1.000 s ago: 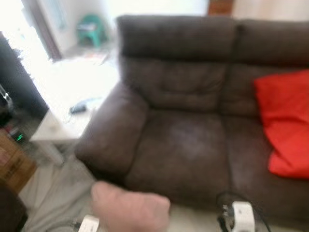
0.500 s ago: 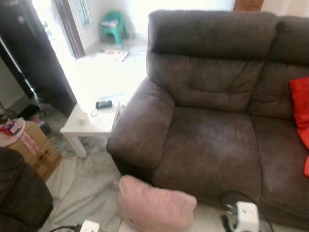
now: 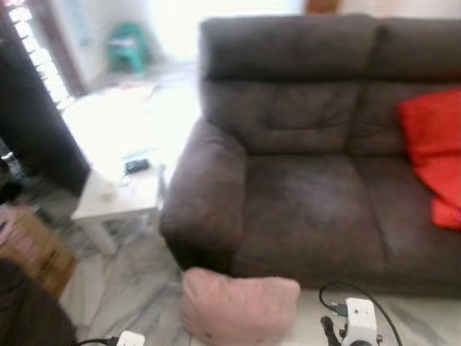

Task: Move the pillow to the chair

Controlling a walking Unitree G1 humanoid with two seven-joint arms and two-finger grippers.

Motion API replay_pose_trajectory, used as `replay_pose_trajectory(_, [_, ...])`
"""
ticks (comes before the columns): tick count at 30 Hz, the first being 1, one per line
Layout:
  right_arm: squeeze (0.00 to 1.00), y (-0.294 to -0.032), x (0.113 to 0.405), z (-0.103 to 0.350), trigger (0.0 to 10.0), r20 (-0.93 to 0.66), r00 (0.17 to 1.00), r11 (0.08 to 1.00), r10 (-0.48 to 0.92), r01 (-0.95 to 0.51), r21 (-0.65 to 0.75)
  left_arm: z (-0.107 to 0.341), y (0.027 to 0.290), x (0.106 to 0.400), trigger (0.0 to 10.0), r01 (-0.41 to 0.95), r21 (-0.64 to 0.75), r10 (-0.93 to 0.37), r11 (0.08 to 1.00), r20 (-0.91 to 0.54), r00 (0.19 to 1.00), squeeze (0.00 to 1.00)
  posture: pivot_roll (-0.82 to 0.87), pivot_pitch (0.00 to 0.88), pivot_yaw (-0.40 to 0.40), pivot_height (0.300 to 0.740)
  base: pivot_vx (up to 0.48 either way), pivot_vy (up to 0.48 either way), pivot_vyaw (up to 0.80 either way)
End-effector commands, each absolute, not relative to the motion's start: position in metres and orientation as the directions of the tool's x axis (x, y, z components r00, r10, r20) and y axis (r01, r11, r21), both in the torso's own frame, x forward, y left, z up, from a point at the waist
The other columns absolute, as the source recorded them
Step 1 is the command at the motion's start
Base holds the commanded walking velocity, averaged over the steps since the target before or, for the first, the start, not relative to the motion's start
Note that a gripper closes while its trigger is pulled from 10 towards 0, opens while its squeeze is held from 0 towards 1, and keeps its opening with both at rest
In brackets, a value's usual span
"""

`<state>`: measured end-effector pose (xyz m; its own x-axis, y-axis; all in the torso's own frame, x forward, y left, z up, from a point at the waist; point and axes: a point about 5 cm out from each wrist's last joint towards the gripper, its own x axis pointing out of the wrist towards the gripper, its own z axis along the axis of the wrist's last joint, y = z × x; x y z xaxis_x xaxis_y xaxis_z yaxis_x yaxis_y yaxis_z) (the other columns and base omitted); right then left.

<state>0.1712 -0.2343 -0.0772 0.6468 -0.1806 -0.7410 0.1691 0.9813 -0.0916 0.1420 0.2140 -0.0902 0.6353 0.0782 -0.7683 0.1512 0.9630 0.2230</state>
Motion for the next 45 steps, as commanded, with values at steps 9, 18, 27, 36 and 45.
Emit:
replay_pose_trajectory(9, [0.00, -0.234, 0.172, -0.077, 10.0, -0.737, 0.653, 0.981, -0.177, 0.175, -0.080, -0.088, 0.213, 0.147, 10.0, 0.147, 0.222, 0.075, 0.964, -0.756, 0.651, 0.00, 0.02, 0.026, 0.047, 0.740, 0.000, 0.320, -0.15])
replay_pose_trajectory(18, [0.00, -0.233, 0.174, -0.076, 10.0, -0.732, 0.659, 0.982, -0.173, 0.172, -0.077, -0.087, 0.209, 0.150, 10.0, 0.163, 0.225, 0.063, 0.961, -0.746, 0.662, 0.00, 0.02, 0.024, 0.048, 0.740, 0.000, 0.240, 0.00])
replay_pose_trajectory(27, [0.00, -0.232, 0.180, -0.073, 10.0, -0.720, 0.676, 0.987, -0.156, 0.143, -0.079, -0.086, 0.206, 0.153, 10.0, 0.173, 0.217, 0.044, 0.961, -0.735, 0.677, 0.00, 0.02, 0.018, 0.049, 0.740, 0.000, 0.000, 0.00])
replay_pose_trajectory(36, [0.00, -0.234, 0.186, -0.069, 10.0, -0.693, 0.704, 0.987, -0.158, 0.117, -0.106, -0.087, 0.204, 0.151, 10.0, 0.194, 0.233, 0.046, 0.953, -0.744, 0.667, 0.00, 0.02, 0.017, 0.045, 0.740, 0.000, -0.038, 0.09])
replay_pose_trajectory(45, [0.00, -0.231, 0.188, -0.068, 10.0, -0.691, 0.706, 0.988, -0.156, 0.117, -0.103, -0.088, 0.204, 0.150, 10.0, 0.193, 0.239, 0.051, 0.951, -0.742, 0.668, 0.00, 0.02, 0.023, 0.042, 0.740, 0.000, -0.393, 0.29])
